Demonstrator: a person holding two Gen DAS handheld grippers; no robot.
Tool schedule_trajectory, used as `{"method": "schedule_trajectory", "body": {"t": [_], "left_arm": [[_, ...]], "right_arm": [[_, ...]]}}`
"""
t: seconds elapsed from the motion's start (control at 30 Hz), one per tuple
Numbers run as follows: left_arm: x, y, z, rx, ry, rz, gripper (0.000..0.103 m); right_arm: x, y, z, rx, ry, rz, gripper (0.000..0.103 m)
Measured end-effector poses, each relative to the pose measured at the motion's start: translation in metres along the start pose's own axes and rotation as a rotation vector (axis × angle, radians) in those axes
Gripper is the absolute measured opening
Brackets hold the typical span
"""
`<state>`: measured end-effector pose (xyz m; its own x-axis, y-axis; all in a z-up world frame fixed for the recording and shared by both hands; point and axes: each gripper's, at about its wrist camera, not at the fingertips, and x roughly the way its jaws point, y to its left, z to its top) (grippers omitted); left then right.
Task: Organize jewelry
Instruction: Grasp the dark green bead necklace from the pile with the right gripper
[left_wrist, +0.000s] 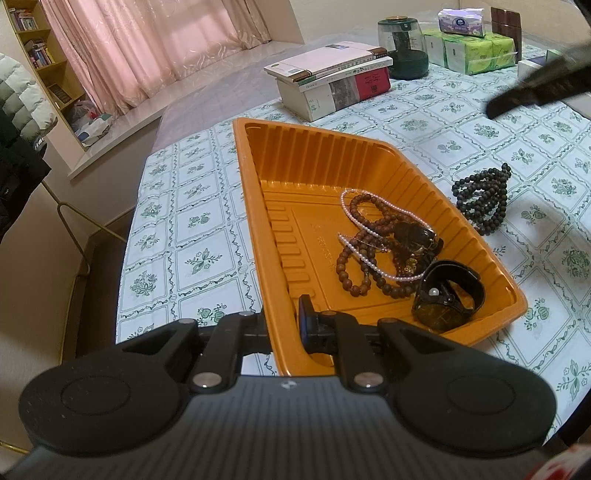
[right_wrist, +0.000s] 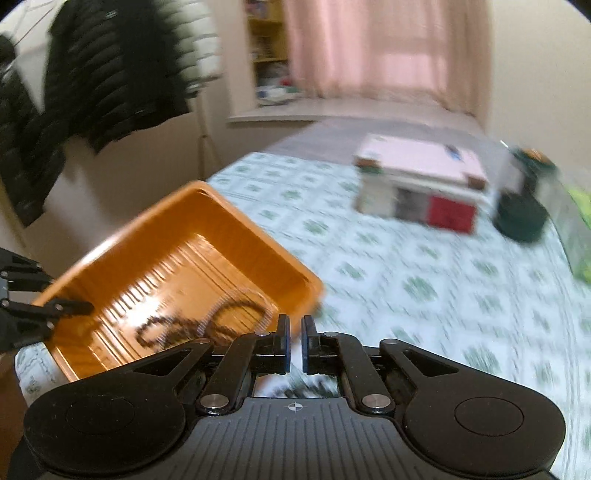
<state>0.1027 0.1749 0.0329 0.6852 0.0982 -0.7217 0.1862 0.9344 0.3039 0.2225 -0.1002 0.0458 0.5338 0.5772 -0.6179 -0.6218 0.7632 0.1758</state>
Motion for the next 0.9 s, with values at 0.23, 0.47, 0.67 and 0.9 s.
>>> {"method": "schedule_trajectory", "body": {"t": [0.23, 0.47, 0.67, 0.9], "left_arm": [[-0.001, -0.001, -0.001, 0.002, 0.001, 0.006, 0.011], [-0.002, -0.001, -0.001, -0.004, 0.005, 0.01, 0.011], [-0.003, -0.001, 0.0, -0.005, 0.013, 0.014, 0.011], [-0.003, -0.001, 0.0, -0.005, 0.013, 0.014, 0.011]], "right_arm": [[-0.029, -0.044, -0.054, 0.134, 0.016, -0.106, 0.031], [-0.034, -0.062, -0.093, 0.25, 0.063, -0.139, 0.033], [-0.018, -0.048, -0.098, 0.261, 0.078, -0.088, 0.033], [0.009, -0.04, -0.088, 0.296, 0.081, -0.051, 0.033]]}}
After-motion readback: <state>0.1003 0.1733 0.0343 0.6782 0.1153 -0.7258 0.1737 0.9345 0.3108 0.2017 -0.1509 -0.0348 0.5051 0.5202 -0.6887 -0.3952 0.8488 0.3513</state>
